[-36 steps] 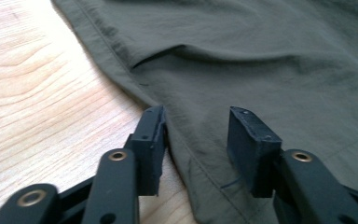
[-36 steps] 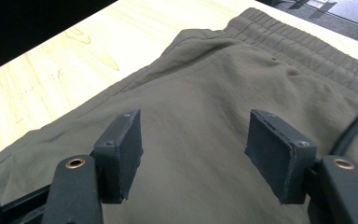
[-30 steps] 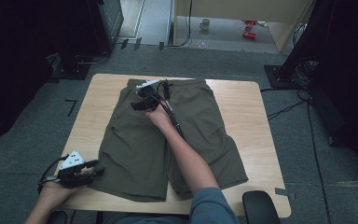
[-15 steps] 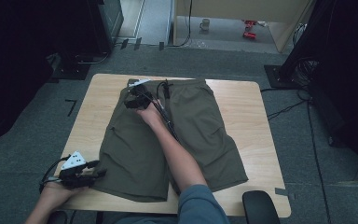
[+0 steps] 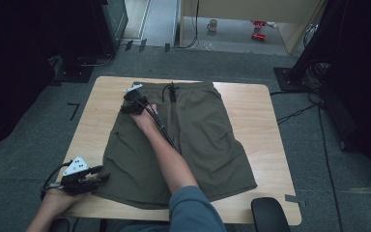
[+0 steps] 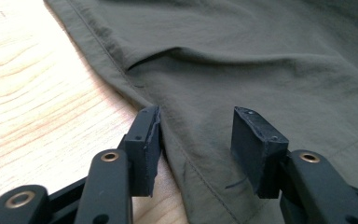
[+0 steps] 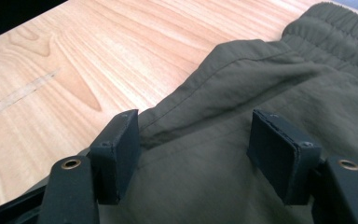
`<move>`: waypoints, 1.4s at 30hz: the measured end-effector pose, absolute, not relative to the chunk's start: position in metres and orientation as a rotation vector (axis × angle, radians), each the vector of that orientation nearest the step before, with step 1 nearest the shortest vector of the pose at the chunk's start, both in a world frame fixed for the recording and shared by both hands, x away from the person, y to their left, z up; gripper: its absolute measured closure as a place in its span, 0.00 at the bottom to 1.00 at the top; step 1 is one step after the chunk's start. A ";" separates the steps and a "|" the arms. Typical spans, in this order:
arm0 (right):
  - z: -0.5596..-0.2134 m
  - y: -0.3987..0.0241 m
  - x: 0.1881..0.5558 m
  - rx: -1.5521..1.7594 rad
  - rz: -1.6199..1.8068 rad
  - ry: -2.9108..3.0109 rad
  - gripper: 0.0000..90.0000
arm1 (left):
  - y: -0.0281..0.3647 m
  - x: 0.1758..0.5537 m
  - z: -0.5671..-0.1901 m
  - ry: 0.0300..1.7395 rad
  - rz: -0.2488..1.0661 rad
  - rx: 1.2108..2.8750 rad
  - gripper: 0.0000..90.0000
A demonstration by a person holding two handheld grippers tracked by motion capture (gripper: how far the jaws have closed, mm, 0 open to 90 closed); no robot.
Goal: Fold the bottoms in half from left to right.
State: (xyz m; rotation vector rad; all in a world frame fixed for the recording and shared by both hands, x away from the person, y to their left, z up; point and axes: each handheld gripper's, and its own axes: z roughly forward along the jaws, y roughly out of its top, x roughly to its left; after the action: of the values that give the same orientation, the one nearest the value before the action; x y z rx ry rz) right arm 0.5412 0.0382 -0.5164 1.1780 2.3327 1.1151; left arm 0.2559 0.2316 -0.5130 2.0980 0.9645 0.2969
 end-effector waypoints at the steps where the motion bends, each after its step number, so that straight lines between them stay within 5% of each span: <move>1: -0.516 0.038 0.541 1.178 1.115 2.333 0.37 | 0.232 0.256 -0.513 0.967 0.298 2.098 0.60; 10: -0.518 0.043 0.539 1.164 1.071 2.284 0.48 | 0.227 0.255 -0.511 1.013 0.327 2.112 0.65; 22: -0.517 0.043 0.531 1.098 1.035 2.271 0.94 | 0.218 0.257 -0.506 1.065 0.244 2.138 0.96; 42: -0.477 0.002 0.536 1.181 1.121 2.338 0.99 | 0.196 0.256 -0.460 0.952 0.180 1.981 1.00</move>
State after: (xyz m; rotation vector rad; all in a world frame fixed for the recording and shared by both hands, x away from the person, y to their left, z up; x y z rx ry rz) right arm 0.5365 0.0019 -0.4766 1.1811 2.3383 1.1211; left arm 0.2557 0.1963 -0.4596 1.9809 0.9515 0.1801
